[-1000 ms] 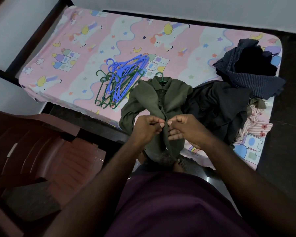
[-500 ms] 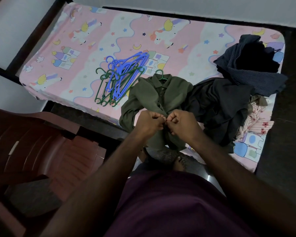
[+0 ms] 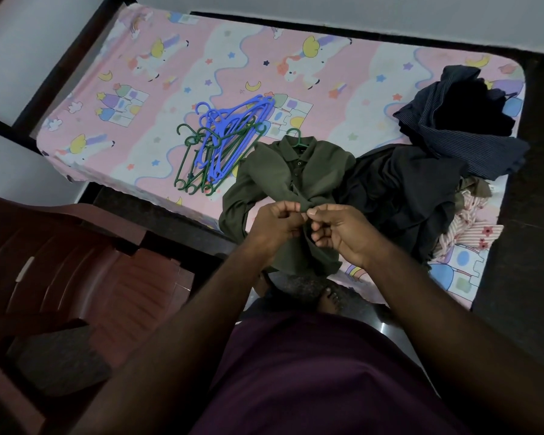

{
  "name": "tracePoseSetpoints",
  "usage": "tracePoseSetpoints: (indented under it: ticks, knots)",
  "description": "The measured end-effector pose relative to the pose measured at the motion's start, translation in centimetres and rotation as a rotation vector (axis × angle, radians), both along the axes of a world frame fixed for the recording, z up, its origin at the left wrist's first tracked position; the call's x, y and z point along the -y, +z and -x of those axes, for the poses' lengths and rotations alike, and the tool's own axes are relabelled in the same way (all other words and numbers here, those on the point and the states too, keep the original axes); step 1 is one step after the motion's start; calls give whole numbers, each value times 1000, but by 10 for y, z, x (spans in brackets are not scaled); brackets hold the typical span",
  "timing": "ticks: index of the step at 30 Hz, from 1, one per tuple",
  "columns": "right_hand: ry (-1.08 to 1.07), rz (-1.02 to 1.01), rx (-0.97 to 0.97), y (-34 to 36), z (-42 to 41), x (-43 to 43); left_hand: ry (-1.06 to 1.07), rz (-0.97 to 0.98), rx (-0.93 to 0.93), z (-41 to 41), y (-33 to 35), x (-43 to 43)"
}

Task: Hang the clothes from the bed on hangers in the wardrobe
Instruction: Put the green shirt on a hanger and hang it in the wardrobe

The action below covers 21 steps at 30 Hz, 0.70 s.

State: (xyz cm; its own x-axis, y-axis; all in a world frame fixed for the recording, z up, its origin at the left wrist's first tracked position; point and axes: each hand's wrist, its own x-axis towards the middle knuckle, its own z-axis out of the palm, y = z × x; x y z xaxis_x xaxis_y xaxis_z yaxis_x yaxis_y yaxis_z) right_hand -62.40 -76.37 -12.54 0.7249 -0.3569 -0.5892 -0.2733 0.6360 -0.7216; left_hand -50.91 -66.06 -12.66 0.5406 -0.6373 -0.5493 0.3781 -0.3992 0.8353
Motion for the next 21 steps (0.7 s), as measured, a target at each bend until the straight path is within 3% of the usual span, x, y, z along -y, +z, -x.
tracePoseSetpoints:
  ticks: [3,6,10,14,16,21]
  knots:
    - [-24,286,-17,-7,-5,-4,58,36,22,-3,3,3]
    - [115,493,34,-19,-7,-9,97,73,-18,-9,6,7]
    - [23,617,-75,-29,-9,-9,143,0,67,-13,3,8]
    - [80,731,-82,-24,-16,-5,100,-205,-193,-17,-6,6]
    - [199,795,-85,-28,-22,-7,69,-183,-256,-15,-11,6]
    - [119,740,-155,-39,-31,-10,168,-152,-23,-27,-17,14]
